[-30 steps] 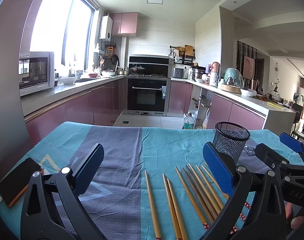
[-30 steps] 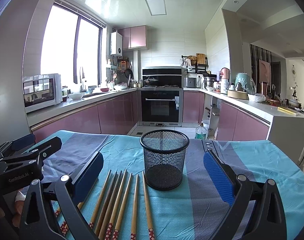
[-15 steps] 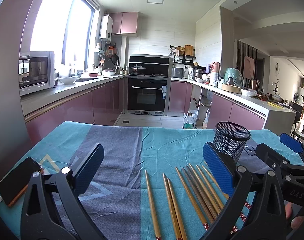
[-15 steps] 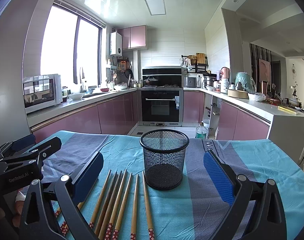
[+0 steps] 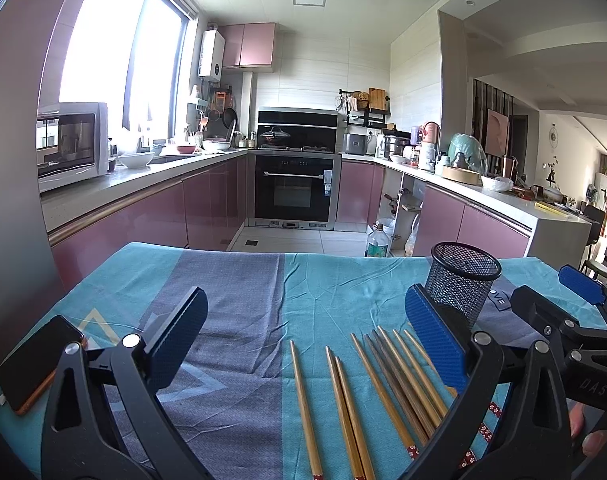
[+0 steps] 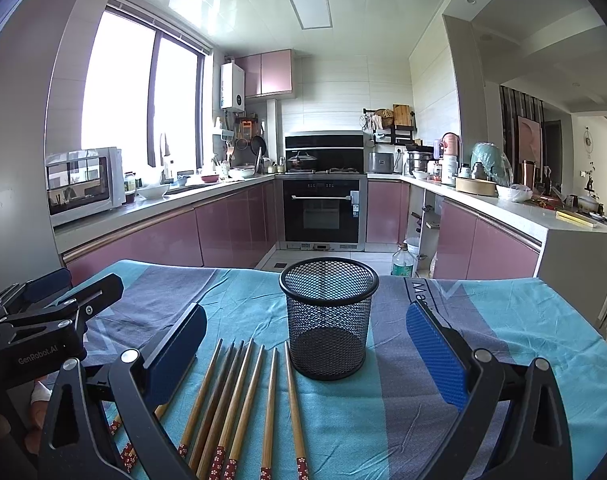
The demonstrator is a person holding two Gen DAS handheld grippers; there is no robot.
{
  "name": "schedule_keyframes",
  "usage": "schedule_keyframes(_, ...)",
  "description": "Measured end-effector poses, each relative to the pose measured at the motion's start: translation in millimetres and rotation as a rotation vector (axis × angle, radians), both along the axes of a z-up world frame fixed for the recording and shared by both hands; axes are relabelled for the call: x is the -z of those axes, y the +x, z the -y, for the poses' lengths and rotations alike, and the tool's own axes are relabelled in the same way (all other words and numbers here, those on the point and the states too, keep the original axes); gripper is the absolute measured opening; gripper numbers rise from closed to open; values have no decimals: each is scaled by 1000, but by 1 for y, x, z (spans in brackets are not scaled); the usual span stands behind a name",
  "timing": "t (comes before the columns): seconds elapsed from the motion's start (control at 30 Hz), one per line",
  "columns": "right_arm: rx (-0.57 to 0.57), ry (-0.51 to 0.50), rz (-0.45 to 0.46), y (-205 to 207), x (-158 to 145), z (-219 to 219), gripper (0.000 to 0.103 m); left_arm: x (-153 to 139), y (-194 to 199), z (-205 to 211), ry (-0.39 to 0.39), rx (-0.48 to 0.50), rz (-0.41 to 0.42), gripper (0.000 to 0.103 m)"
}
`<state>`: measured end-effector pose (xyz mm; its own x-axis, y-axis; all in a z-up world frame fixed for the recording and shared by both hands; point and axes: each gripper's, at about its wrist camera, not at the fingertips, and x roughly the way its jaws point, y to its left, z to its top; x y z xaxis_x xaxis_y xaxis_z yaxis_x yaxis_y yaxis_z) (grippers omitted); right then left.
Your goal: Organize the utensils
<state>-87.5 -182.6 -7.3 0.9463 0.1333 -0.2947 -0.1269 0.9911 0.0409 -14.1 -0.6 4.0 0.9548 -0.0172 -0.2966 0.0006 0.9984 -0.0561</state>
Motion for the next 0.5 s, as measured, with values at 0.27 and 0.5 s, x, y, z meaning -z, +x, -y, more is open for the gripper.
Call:
schedule_keyframes(0.27, -4, -1, 0, 0, 2, -1, 97, 1, 0, 1, 3, 1, -6, 97)
schedule_keyframes(0.5, -8, 4, -7, 2, 5, -2, 97, 3, -1, -2, 6, 1, -20, 97)
